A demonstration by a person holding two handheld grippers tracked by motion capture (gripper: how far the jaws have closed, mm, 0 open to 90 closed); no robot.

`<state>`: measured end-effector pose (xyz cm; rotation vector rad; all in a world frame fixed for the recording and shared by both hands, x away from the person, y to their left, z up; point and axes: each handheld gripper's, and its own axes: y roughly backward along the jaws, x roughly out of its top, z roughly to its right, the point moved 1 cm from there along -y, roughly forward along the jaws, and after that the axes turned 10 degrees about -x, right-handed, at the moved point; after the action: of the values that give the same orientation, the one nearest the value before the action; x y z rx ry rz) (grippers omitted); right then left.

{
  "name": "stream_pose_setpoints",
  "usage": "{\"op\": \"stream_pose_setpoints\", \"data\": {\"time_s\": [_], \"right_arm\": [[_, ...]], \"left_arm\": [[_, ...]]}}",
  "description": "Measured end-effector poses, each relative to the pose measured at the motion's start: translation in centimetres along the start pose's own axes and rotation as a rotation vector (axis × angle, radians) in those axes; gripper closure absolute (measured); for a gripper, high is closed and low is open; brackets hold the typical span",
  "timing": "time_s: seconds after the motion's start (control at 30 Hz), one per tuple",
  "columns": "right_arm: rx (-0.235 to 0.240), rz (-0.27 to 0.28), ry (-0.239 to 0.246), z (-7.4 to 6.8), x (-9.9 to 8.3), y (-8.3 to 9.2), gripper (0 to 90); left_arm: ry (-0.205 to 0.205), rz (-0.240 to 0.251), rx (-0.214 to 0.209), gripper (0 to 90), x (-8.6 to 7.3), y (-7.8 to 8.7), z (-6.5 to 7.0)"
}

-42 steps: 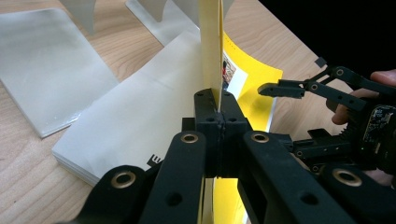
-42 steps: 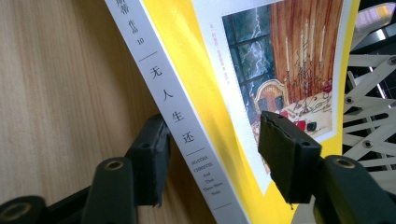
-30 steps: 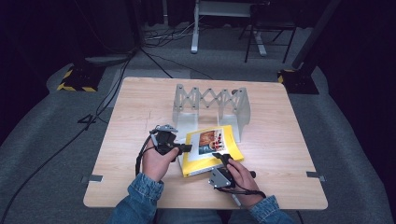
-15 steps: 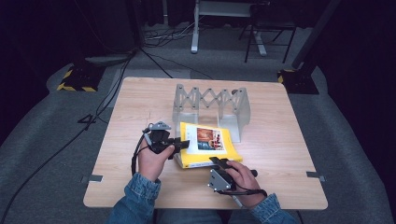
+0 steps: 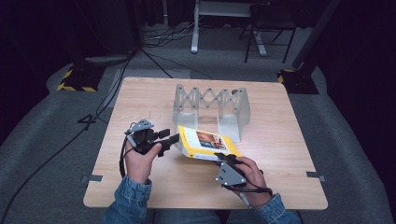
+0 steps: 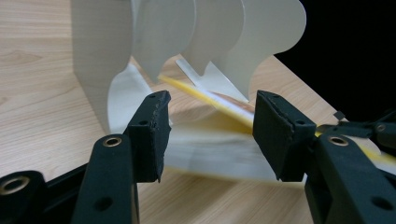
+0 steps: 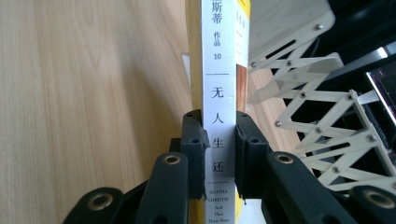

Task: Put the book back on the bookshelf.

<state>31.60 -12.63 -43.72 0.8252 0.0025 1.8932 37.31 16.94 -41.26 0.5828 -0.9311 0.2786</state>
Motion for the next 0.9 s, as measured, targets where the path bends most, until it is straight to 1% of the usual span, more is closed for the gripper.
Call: {"op": "stream_pose_setpoints", "data": {"time_s": [0.03,0.07,0.1,0.13,0.17,0.23,0.27,0.33,0.37,0.4,0.43,0.47,0.5,0.53,0.57,0.63,0.73,0.8,0.83,0.87,0.9], "right_arm": [[-0.005,0.010,-0.013,0.3,0.0,0.1,76.7],[-0.010,0.018,-0.049,1.0,0.0,0.5,76.6],[-0.010,0.018,-0.049,1.0,0.0,0.5,76.6],[-0.019,0.030,-0.066,1.6,0.1,0.9,76.7],[-0.019,0.030,-0.066,1.6,0.1,0.9,76.7],[-0.039,0.033,-0.090,2.4,0.3,1.4,76.7],[-0.040,0.033,-0.098,2.6,0.4,1.5,76.6],[-0.043,0.036,-0.108,2.9,0.4,1.6,76.7],[-0.046,0.039,-0.132,3.4,0.5,1.9,76.7],[-0.048,0.039,-0.140,3.5,0.6,2.0,76.7],[-0.048,0.039,-0.140,3.5,0.6,2.0,76.7],[-0.053,0.041,-0.157,4.0,0.7,2.3,76.6],[-0.053,0.041,-0.157,4.0,0.7,2.3,76.6],[-0.052,0.044,-0.179,4.3,0.7,2.4,76.7],[-0.052,0.044,-0.179,4.3,0.7,2.4,76.7],[-0.052,0.045,-0.201,4.8,0.8,2.5,76.7],[-0.059,0.049,-0.216,5.4,1.1,2.7,76.7],[-0.061,0.050,-0.236,5.8,1.2,2.8,76.8],[-0.061,0.050,-0.236,5.8,1.2,2.8,76.8],[-0.059,0.052,-0.249,6.0,1.2,2.9,76.8],[-0.061,0.060,-0.283,6.5,1.1,3.0,76.8]], "left_arm": [[-0.002,0.003,0.004,46.5,0.0,0.3,-0.1],[-0.003,0.004,0.010,47.3,-0.1,0.6,-0.2],[-0.003,0.004,0.010,47.4,-0.1,0.6,-0.2],[0.003,0.010,0.016,47.4,-0.2,1.0,-0.4],[0.003,0.010,0.016,47.4,-0.2,1.0,-0.4],[0.014,0.016,0.024,47.4,-0.3,1.5,-0.7],[0.021,0.018,0.026,47.4,-0.4,1.6,-0.7],[0.023,0.020,0.031,47.4,-0.5,1.7,-0.9],[0.022,0.015,0.033,47.3,-0.5,1.9,-1.1],[0.032,0.021,0.037,47.3,-0.6,1.9,-1.1],[0.032,0.021,0.037,47.3,-0.6,1.9,-1.1],[0.035,0.017,0.039,47.3,-0.8,2.1,-1.2],[0.035,0.017,0.039,47.4,-0.8,2.1,-1.2],[0.036,0.015,0.041,47.3,-0.9,2.2,-1.3],[0.036,0.015,0.041,47.4,-0.9,2.2,-1.3],[0.040,0.015,0.045,47.4,-1.0,2.3,-1.4],[0.050,0.017,0.048,47.4,-1.2,2.5,-1.6],[0.056,0.019,0.049,47.4,-1.2,2.6,-1.7],[0.056,0.019,0.049,47.4,-1.2,2.6,-1.7],[0.057,0.019,0.049,47.4,-1.3,2.6,-1.8],[0.058,0.017,0.048,47.3,-1.3,2.6,-1.9]]}}
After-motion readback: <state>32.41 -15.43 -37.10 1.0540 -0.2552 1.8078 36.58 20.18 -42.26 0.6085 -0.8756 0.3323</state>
